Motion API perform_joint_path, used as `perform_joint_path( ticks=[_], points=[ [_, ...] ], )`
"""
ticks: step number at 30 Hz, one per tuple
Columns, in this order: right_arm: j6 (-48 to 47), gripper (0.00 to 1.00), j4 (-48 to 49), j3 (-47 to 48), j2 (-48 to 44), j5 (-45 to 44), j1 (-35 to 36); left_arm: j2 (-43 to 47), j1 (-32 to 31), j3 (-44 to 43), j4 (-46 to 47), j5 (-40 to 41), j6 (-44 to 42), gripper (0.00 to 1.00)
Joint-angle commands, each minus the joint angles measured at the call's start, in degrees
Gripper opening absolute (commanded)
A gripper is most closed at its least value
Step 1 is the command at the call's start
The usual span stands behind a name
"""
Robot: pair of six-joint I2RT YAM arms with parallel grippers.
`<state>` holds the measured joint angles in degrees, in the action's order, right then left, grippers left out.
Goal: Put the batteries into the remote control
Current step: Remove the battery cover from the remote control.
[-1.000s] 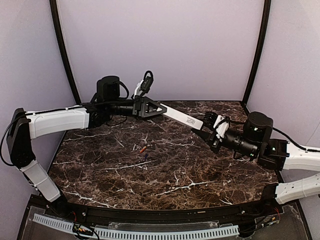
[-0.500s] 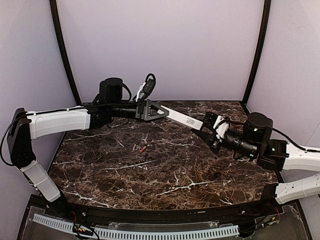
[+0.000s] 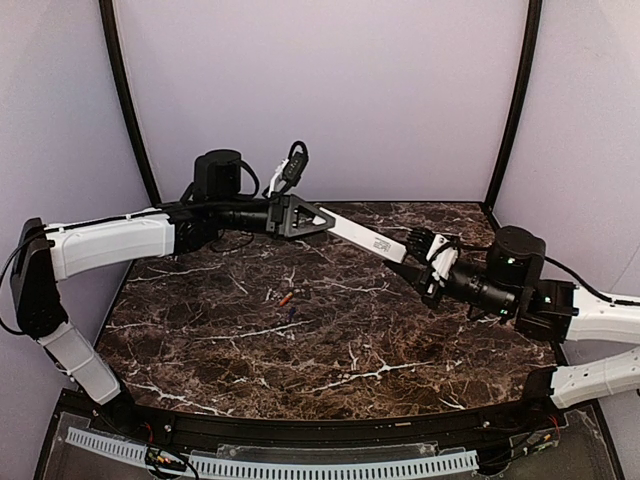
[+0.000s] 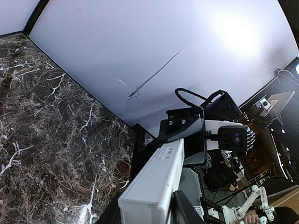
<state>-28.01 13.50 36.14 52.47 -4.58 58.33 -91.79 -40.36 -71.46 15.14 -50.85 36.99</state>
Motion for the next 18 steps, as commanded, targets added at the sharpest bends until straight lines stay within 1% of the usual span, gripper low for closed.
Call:
perform_joint_path(
  ticks=[1, 2, 6, 8, 12, 15, 18],
  points=[
    [1.6, 0.00, 6.2, 0.0, -1.6, 1.6, 0.3, -0.1, 0.6, 1.8, 3.1, 0.4, 0.6, 0.34],
    [1.6, 0.00, 6.1, 0.1, -1.6, 1.5, 0.3, 0.3, 0.6, 1.7, 2.2, 1.2, 0.1, 0.40],
    [1.6, 0.00, 6.2, 0.2, -1.3, 1.4, 0.2, 1.4, 0.6, 1.2, -1.2, 3.4, -2.8, 0.49],
    [1.7, 0.00, 6.2, 0.2, -1.1, 1.4, 0.3, 1.8, 0.6, 1.0, -2.6, 4.5, -3.8, 0.51],
    [1.9, 0.00, 5.5, 0.6, -0.7, 0.8, 0.2, 2.5, 0.6, 0.5, -5.6, 7.1, -5.9, 0.52],
    [2.6, 0.00, 3.9, 1.5, 0.0, 0.1, 0.2, 3.1, 0.6, 0.0, -7.7, 8.6, -7.6, 0.53],
    [3.2, 0.00, 1.6, 2.9, 1.1, -0.3, 0.3, 3.7, 0.6, -0.6, -9.7, 10.2, -9.0, 0.56]
  ],
)
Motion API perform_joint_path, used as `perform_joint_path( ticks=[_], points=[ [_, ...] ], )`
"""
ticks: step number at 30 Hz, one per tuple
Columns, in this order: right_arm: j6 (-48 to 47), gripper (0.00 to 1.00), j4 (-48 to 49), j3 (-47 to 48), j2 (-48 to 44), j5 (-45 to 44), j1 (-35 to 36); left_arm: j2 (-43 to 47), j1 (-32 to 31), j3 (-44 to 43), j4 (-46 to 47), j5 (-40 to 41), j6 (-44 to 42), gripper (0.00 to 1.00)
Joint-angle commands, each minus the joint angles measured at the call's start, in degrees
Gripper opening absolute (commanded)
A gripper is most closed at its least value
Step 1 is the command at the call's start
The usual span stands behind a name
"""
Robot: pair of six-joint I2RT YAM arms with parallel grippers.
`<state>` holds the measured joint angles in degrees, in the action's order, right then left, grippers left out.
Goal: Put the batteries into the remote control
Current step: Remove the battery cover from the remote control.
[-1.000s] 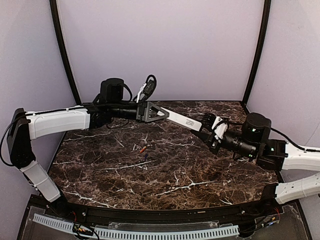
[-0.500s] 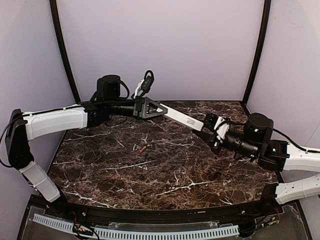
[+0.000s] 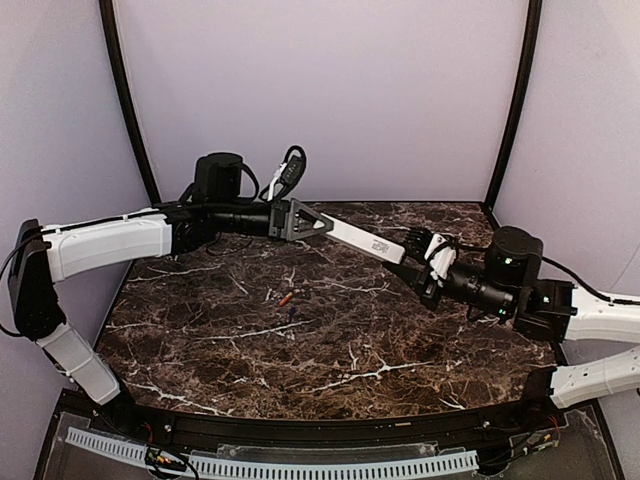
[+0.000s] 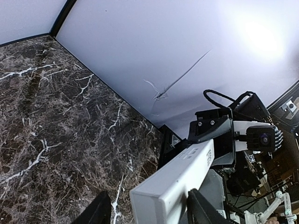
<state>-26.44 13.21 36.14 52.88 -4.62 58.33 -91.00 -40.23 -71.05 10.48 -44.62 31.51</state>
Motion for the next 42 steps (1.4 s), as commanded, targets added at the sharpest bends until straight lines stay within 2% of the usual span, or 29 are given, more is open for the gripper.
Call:
perform_joint_path(
  ticks=[1, 17, 28, 42],
  points=[
    [1.9, 0.00, 1.5, 3.2, 1.1, -0.4, 0.3, 3.1, 0.5, -1.1, -5.2, 4.2, -3.7, 0.57],
    [2.0, 0.00, 0.6, 3.4, 2.1, -1.7, 0.2, 4.9, 0.5, -1.5, -7.9, 6.5, -5.9, 0.59],
    [1.8, 0.00, 0.0, 4.0, 3.7, -2.7, 0.2, 4.8, 0.5, -1.2, -4.3, 1.2, -2.9, 0.36],
    [1.7, 0.00, -0.3, 4.4, 4.8, -4.4, 0.2, 4.4, 0.5, -0.7, -2.4, -1.1, -1.2, 0.15]
  ],
)
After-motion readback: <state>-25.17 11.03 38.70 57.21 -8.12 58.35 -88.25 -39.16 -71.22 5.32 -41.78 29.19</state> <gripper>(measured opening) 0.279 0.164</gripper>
